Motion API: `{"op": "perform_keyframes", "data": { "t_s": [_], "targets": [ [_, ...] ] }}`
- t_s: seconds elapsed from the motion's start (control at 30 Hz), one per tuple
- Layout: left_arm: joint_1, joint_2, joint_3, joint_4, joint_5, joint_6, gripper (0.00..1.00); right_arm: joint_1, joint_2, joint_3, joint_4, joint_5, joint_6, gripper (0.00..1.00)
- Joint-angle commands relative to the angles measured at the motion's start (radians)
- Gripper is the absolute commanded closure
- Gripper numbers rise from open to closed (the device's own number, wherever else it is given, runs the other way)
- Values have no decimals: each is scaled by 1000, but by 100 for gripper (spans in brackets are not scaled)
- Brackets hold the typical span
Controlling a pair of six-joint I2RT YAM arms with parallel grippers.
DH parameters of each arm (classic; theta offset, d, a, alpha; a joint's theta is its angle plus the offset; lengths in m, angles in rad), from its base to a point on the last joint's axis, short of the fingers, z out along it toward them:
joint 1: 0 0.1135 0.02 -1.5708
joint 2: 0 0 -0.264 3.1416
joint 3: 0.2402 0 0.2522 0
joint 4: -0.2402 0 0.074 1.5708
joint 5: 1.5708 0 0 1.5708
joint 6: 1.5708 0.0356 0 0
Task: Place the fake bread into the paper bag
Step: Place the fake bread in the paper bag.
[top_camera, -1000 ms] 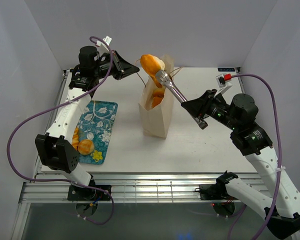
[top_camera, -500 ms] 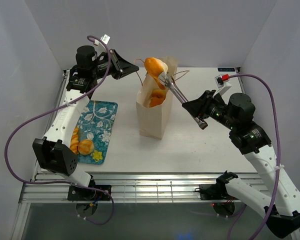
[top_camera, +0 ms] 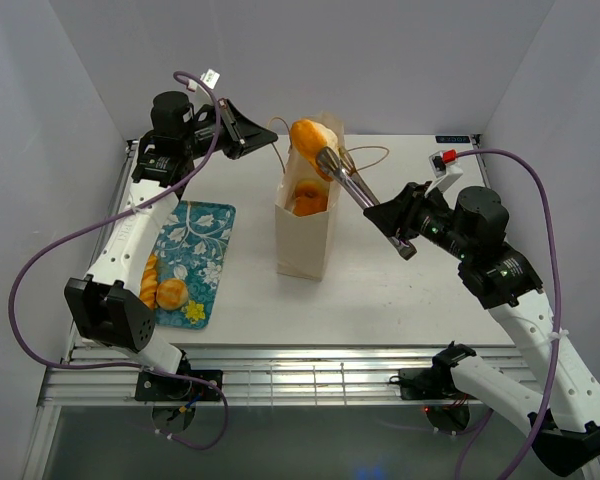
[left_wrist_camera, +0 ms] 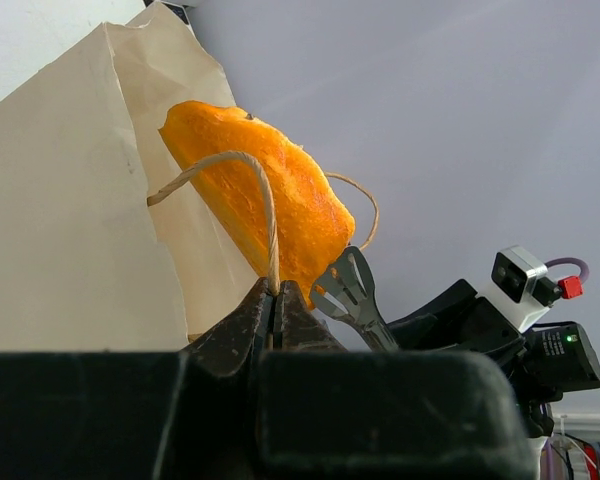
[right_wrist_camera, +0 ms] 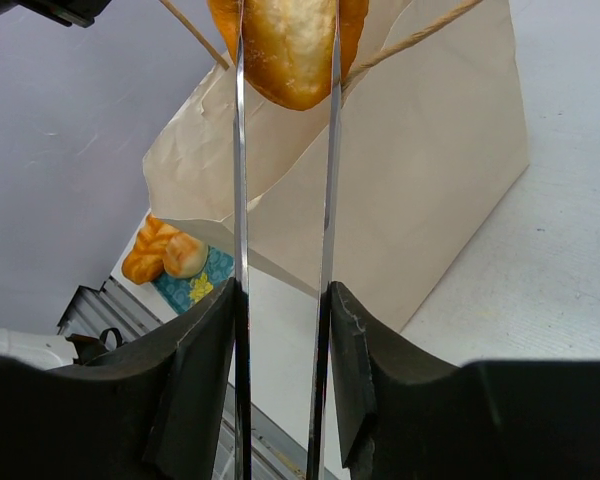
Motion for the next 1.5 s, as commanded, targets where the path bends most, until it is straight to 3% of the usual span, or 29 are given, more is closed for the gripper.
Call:
{"op": "perform_keyframes", "data": {
  "t_s": [0.0, 0.47, 0.8, 1.47],
  "targets": [
    [5, -59, -6, 17, 17, -3, 100, -5, -14, 37, 67, -5, -9, 56],
    [6, -67, -6, 11, 5, 5, 100, -5, -45, 57, 31, 3, -22, 51],
    [6, -133, -61, -10, -81, 25, 100, -5, -69, 65, -18, 38, -49, 49],
    [4, -130, -89, 54, 5, -15, 100, -5, 43, 111, 2, -26, -52, 46]
  ]
}}
